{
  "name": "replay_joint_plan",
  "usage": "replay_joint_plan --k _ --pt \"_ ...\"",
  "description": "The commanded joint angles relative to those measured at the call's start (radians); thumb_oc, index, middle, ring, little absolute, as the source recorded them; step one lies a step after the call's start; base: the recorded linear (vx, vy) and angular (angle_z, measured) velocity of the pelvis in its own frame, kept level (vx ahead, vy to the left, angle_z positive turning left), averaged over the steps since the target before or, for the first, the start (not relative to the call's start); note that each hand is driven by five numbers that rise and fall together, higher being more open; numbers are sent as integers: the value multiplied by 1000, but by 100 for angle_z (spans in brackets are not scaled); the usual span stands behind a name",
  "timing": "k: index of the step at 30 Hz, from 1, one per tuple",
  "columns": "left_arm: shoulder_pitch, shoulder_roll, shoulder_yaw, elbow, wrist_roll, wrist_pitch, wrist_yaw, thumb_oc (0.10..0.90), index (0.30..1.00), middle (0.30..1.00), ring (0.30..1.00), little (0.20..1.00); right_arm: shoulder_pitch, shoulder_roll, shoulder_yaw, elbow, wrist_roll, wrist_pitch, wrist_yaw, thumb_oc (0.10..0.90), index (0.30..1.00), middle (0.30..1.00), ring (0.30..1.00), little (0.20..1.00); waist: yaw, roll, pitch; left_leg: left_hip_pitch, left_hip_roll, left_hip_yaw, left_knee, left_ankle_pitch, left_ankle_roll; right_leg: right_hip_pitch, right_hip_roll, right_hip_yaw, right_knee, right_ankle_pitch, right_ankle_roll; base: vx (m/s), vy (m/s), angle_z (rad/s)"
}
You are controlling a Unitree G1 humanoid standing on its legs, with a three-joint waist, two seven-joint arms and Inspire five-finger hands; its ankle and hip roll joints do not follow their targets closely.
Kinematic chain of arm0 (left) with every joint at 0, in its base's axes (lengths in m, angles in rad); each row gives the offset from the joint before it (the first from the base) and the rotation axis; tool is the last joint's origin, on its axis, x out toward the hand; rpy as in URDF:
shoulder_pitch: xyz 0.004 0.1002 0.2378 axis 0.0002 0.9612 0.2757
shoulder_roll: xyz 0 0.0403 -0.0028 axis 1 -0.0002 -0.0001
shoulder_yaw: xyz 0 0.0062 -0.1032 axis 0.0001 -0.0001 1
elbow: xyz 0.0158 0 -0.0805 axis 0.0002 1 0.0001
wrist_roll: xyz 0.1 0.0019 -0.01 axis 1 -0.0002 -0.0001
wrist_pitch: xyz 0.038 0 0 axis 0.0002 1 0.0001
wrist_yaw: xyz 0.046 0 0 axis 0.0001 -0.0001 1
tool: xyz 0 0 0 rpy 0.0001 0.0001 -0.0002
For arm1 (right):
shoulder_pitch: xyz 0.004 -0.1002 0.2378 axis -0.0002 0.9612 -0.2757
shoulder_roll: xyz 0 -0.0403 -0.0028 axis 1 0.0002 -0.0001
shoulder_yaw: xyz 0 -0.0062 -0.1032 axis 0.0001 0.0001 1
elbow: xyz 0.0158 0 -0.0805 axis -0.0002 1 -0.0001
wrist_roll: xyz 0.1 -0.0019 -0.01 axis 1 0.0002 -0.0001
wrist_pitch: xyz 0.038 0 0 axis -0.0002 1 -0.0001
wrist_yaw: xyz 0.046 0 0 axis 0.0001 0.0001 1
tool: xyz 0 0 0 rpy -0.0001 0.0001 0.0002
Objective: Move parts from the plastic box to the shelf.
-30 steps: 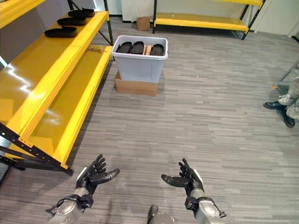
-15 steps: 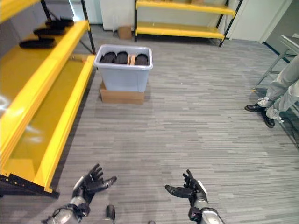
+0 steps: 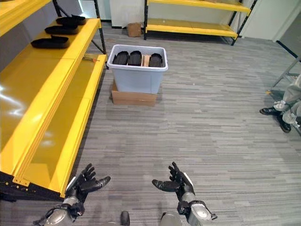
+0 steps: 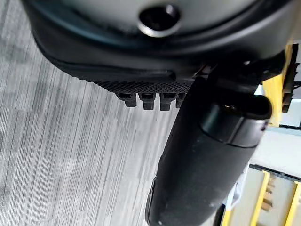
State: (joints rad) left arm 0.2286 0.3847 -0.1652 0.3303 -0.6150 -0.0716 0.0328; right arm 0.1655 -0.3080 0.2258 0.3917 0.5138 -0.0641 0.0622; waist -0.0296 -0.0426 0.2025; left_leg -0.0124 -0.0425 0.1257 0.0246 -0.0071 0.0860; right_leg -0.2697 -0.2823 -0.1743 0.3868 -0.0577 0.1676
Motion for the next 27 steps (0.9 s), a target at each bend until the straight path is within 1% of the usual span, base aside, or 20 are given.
replay_joint_plan --k 1,3,4,5,8,9,12,14,15,16,17,19,20,21,22,23,24,25,26,27 --pt "-38 23 18 -124 31 -85 -44 900 1000 1000 1000 1000 -37 -56 -46 -97 -14 -70 0 900 1000 1000 1000 1000 -57 -19 6 124 71 -42 20 -108 -91 47 -11 -4 -343 283 40 512 -191 46" --pt "-44 16 11 -115 49 -80 -54 900 1000 1000 1000 1000 -34 -64 -50 -94 -26 -67 7 900 1000 1000 1000 1000 -58 -27 -6 154 70 -50 17 -133 -98 72 -1 -20 -360 280 40 339 -126 39" --pt "-48 8 4 -112 56 -83 -57 900 1000 1000 1000 1000 -38 -64 -49 -88 -29 -67 8 900 1000 1000 1000 1000 -63 -33 -17 161 66 -49 19 -142 -98 81 1 -19 -363 301 37 263 -148 24" --pt "-53 4 -2 -109 56 -82 -59 900 1000 1000 1000 1000 -34 -69 -52 -86 -27 -68 11 900 1000 1000 1000 1000 -66 -32 -30 173 87 -53 20 -148 -112 96 19 -32 -358 282 30 263 -149 28" --pt "-60 4 -4 -107 53 -83 -58 900 1000 1000 1000 1000 -29 -78 -58 -90 -19 -70 14 900 1000 1000 1000 1000 -78 -28 -41 177 110 -63 31 -156 -125 97 47 -31 -333 254 17 217 -138 42" --pt "-57 4 -2 -112 49 -84 -58 900 1000 1000 1000 1000 -21 -87 -66 -94 -15 -71 15 900 1000 1000 1000 1000 -84 -19 -48 190 131 -65 31 -161 -131 83 63 -42 -301 219 4 278 -161 24" --pt "-60 4 -4 -106 45 -86 -53 900 1000 1000 1000 1000 -19 -89 -70 -87 -12 -72 16 900 1000 1000 1000 1000 -88 -12 -57 194 151 -59 48 -162 -136 68 81 -50 -257 185 -8 173 -101 -1" --pt "-77 3 -9 -99 37 -88 -46 900 1000 1000 1000 1000 -20 -93 -76 -75 -7 -75 9 900 1000 1000 1000 1000 -92 -14 -48 149 169 -53 156 -126 -163 77 104 -50 -245 158 -33 167 -145 -4" --pt "-79 5 -11 -103 32 -88 -43 900 1000 1000 1000 1000 -20 -97 -74 -76 0 -78 7 900 1000 1000 1000 1000 -90 -23 -41 112 178 -53 245 -88 -176 93 115 -49 -248 143 -51 137 -253 1" --pt "-86 9 -13 -112 28 -87 -42 900 1000 1000 1000 1000 -18 -107 -79 -74 7 -83 6 900 1000 1000 1000 1000 -69 -43 -19 11 190 -83 455 1 -192 139 145 -52 -259 108 -94 101 -217 4" --pt "-86 10 -13 -112 28 -87 -42 900 1000 1000 1000 1000 -19 -106 -79 -74 7 -83 6 900 1000 1000 1000 1000 -73 -41 -20 2 191 -89 464 -2 -192 137 145 -57 -259 108 -94 88 -223 1" --pt "-91 14 -18 -123 28 -91 -36 900 1000 1000 1000 1000 -18 -127 -87 -82 7 -88 1 900 1000 1000 1000 1000 -35 -74 23 -121 149 -132 617 51 -192 190 150 -60 -286 88 -121 92 -146 -19" --pt "-91 15 -18 -124 28 -90 -36 900 1000 1000 1000 1000 -18 -127 -87 -82 7 -88 1 900 1000 1000 1000 1000 -36 -72 23 -124 151 -134 622 48 -192 190 152 -62 -285 87 -121 145 -99 -10" --pt "-94 18 -20 -118 26 -87 -36 900 1000 1000 1000 1000 -25 -130 -88 -77 6 -91 -6 900 1000 1000 1000 1000 -25 -72 30 -175 167 -110 559 26 -184 208 161 -67 -295 78 -116 208 -17 9" --pt "-83 27 -19 -120 27 -84 -42 900 1000 1000 1000 1000 -21 -128 -92 -78 8 -96 -10 900 1000 1000 1000 1000 -15 -84 28 -226 182 -85 475 17 -168 237 166 -66 -316 65 -113 212 -19 28" --pt "-82 27 -19 -121 27 -84 -42 900 1000 1000 1000 1000 -21 -128 -91 -79 8 -96 -10 900 1000 1000 1000 1000 -13 -84 29 -222 183 -83 474 15 -168 239 167 -64 -317 65 -113 347 105 23" --pt "-60 33 -18 -114 43 -82 -43 900 1000 1000 1000 1000 -21 -127 -90 -77 -6 -102 -18 900 1000 1000 1000 1000 13 -70 24 -279 230 -76 274 77 -167 277 185 -54 -330 39 -100 226 92 6" --pt "-59 32 -18 -114 44 -82 -42 900 1000 1000 1000 1000 -20 -127 -89 -77 -7 -102 -19 900 1000 1000 1000 1000 14 -73 25 -264 227 -72 255 85 -169 282 183 -52 -332 39 -101 455 240 -10" --pt "-41 39 -9 -117 60 -78 -40 900 1000 1000 1000 1000 -24 -129 -80 -81 -12 -106 -13 900 1000 1000 1000 1000 46 -51 27 -260 247 -155 82 173 -186 317 204 -21 -336 15 -94 349 190 -25" --pt "-44 41 -12 -110 64 -74 -43 900 1000 1000 1000 1000 -32 -126 -73 -49 -19 -102 -9 900 1000 1000 1000 1000 49 -48 23 -258 261 -155 44 199 -197 333 203 -20 -333 3 -85 424 267 -59"
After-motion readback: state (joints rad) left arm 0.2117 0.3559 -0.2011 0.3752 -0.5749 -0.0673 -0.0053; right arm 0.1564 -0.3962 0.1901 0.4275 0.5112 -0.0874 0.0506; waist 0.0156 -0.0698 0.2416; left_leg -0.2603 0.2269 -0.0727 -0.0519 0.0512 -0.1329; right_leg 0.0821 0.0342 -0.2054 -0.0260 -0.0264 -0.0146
